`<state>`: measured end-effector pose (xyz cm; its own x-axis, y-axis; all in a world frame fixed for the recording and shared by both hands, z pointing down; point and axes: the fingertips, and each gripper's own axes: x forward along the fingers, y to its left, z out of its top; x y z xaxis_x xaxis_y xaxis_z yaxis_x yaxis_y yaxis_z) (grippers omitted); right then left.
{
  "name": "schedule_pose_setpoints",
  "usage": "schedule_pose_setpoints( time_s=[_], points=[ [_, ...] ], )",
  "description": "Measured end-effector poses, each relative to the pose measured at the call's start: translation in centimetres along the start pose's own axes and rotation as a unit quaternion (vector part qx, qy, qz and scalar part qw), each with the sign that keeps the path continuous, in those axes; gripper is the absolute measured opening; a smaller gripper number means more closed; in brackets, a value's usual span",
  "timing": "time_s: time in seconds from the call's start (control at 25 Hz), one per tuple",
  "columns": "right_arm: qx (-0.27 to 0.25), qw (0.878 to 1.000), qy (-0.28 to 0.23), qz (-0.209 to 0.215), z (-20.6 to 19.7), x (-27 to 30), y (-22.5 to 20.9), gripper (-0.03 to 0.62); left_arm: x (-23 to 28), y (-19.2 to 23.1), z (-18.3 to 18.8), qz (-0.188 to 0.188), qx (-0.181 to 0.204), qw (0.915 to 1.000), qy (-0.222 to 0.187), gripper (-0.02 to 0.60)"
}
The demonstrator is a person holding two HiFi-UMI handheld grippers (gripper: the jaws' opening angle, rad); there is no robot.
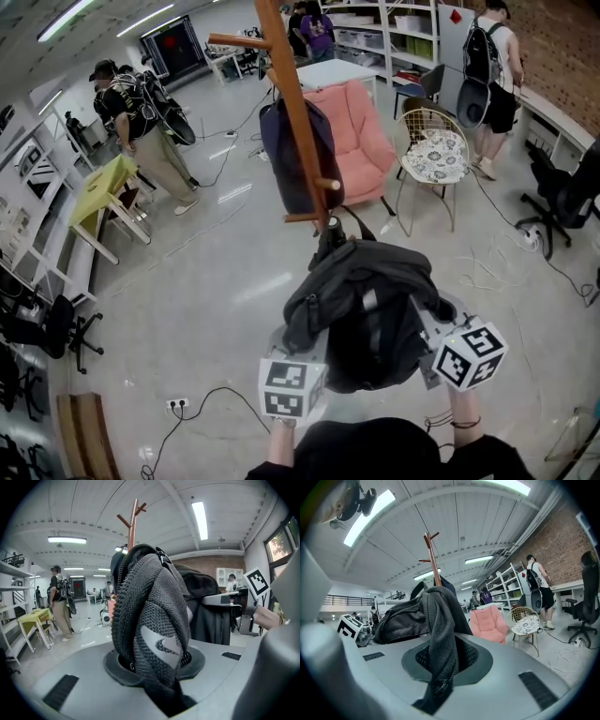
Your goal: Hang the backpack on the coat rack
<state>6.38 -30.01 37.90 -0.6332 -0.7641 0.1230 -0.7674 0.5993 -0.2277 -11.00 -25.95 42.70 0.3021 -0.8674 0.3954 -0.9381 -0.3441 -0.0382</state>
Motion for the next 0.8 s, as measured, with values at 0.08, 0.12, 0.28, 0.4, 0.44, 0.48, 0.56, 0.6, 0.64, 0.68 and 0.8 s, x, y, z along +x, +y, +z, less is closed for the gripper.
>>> schedule_pose_setpoints(
  time_s=[0.08,0.12,0.28,0.4,0.44,0.48,0.56,0.6,0.64,0.68,0.8],
  points=[
    [0.0,1.0,0.0,0.0,0.5,1.0,-0.5,0.037,0.8,0.6,0.6,-0.002,0.001,1.0,-0.001,0.114],
    [-0.001,1.0,0.001,0.0,0.7,1.4,-0.6,0.037,1.2,0.9,0.9,-0.003,0.001,1.0,-0.001,0.112],
    [-0.003,1.0,0.002,-0.002,1.7,3.3,-1.1,0.038,2.6,2.3,1.9,-0.009,0.0,1.0,-0.002,0.112],
    [-0.001,1.0,0.005,-0.005,2.2,4.5,-1.5,0.037,3.5,3.1,2.5,-0.014,-0.001,0.9999,-0.001,0.113],
    [-0.001,1.0,0.006,-0.006,2.4,4.8,-1.6,0.037,3.8,3.3,2.6,-0.016,-0.001,0.9999,0.0,0.114],
    [-0.001,1.0,0.008,-0.007,2.5,5.1,-1.8,0.037,4.1,3.5,2.8,-0.019,-0.002,0.9998,0.001,0.112],
    [0.0,1.0,0.012,-0.009,2.5,5.7,-2.1,0.037,4.7,3.9,2.8,-0.023,-0.004,0.9997,0.003,0.112],
    [0.0,1.0,0.014,-0.011,2.5,6.1,-2.2,0.037,5.0,4.1,2.8,-0.025,-0.006,0.9996,0.005,0.113],
    [0.001,1.0,0.017,-0.012,2.5,6.4,-2.3,0.037,5.2,4.3,2.9,-0.028,-0.009,0.9995,0.007,0.114],
    [0.002,1.0,0.02,-0.013,2.5,6.7,-2.4,0.037,5.5,4.4,2.9,-0.03,-0.012,0.9994,0.008,0.112],
    [0.005,0.999,0.027,-0.017,2.7,7.5,-2.7,0.038,6.2,4.9,3.2,-0.037,-0.019,0.9991,0.014,0.114]
  ],
)
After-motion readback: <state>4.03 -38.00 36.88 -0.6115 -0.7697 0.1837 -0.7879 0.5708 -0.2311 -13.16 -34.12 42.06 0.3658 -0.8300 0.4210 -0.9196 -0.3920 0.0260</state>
